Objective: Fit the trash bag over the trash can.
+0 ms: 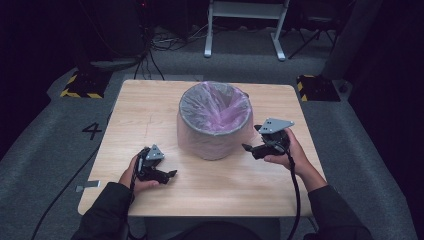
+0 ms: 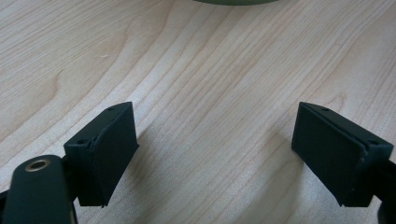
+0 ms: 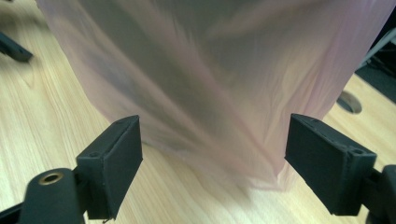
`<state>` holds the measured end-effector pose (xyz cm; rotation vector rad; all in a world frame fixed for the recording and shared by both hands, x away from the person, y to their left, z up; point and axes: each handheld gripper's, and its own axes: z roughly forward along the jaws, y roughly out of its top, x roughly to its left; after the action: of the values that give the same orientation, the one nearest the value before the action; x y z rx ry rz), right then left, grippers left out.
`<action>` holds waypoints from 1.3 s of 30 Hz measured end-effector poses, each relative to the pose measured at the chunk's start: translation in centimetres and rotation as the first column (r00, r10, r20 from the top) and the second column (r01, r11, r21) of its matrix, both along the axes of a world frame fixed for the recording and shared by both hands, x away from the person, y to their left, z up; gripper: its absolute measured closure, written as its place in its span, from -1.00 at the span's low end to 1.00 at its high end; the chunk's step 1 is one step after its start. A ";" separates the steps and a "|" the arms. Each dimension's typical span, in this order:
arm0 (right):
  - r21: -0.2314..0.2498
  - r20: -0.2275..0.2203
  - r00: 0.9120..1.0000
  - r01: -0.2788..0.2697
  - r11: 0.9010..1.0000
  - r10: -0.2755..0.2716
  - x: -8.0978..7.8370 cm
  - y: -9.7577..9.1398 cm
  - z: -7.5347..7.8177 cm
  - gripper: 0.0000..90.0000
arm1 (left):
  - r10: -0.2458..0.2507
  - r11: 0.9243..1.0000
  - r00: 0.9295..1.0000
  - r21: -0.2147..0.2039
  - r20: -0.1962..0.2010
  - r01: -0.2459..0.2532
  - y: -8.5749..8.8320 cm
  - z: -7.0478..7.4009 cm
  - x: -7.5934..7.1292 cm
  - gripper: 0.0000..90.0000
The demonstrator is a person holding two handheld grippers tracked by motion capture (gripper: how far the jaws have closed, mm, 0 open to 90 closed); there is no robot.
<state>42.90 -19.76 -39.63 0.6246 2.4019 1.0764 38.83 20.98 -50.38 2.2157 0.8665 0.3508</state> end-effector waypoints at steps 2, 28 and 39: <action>-0.015 -0.002 1.000 0.010 1.000 -0.010 0.0 -0.2 -0.5 -0.58 | 0.000 1.000 1.000 0.000 0.000 0.000 0.0 0.0 0.0 -0.69; -0.134 -0.061 0.984 0.155 0.979 -0.164 -0.3 -4.9 -6.9 -0.60 | 0.000 1.000 1.000 0.000 0.000 0.000 0.0 0.0 0.0 -0.69; -0.138 -0.103 0.976 0.178 0.974 -0.193 -0.9 -6.2 -8.7 -0.60 | 0.000 1.000 1.000 0.000 0.000 0.000 0.0 0.0 0.0 -0.69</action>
<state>42.01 -25.99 -48.35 0.8686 2.4289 0.8221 38.83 20.98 -50.37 2.2160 0.8665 0.3506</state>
